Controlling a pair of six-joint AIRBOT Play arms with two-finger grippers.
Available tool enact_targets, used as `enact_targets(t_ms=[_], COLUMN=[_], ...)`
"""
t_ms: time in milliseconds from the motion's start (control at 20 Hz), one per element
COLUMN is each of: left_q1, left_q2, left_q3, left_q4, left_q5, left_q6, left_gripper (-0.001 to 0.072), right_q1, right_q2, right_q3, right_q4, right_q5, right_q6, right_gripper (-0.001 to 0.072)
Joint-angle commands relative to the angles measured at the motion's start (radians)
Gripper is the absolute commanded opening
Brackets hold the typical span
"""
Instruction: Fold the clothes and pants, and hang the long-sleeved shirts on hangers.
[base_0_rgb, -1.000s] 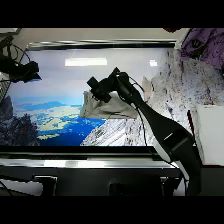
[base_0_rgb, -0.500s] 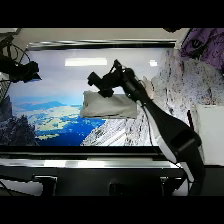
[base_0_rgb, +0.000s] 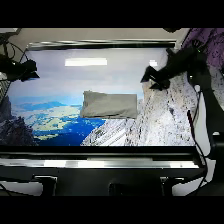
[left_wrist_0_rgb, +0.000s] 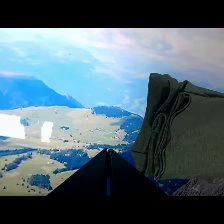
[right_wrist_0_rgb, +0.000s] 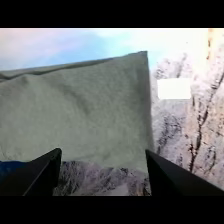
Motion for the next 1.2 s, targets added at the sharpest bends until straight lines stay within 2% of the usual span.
enact_targets(t_ms=[0, 100, 150, 300, 600, 700, 800, 900, 1000, 1150], left_q1=[0.001, 0.001, 0.001, 0.000, 0.000, 0.000, 0.000, 0.000, 0.000, 0.000], left_q2=[0.007, 0.007, 0.007, 0.007, 0.006, 0.006, 0.006, 0.005, 0.004, 0.004], left_q3=[0.000, 0.000, 0.000, 0.000, 0.000, 0.000, -0.002, -0.006, -0.006, -0.006], left_q4=[0.000, 0.000, 0.000, 0.000, 0.000, 0.000, 0.000, 0.000, 0.000, 0.000], left_q5=[0.001, 0.002, 0.007, 0.013, 0.013, 0.013, 0.013, 0.013, 0.013, 0.013], left_q6=[0.000, 0.001, 0.000, 0.000, 0.000, 0.000, 0.000, 0.000, 0.000, 0.000], left_gripper=[0.0017, 0.0017, 0.0017, 0.0017, 0.0017, 0.0018, 0.0018, 0.0018, 0.0018, 0.0018], right_q1=[-0.143, -0.154, -0.149, -0.110, -0.042, -0.024, -0.012, -0.014, -0.022, -0.076], right_q2=[-0.014, -0.045, -0.071, -0.154, -0.231, -0.235, -0.232, -0.212, -0.166, -0.108], right_q3=[-0.184, -0.275, -0.305, -0.322, -0.322, -0.322, -0.321, -0.321, -0.301, -0.212], right_q4=[0.188, 0.241, 0.274, 0.335, 0.400, 0.399, 0.403, 0.415, 0.397, 0.340], right_q5=[0.012, 0.078, 0.095, 0.113, 0.201, 0.202, 0.199, 0.196, 0.212, 0.211], right_q6=[-0.229, -0.300, -0.333, -0.397, -0.426, -0.426, -0.421, -0.417, -0.417, -0.326], right_gripper=[0.0607, 0.0606, 0.0581, 0.0559, 0.0516, 0.0440, 0.0220, 0.0048, 0.0032, 0.0032])
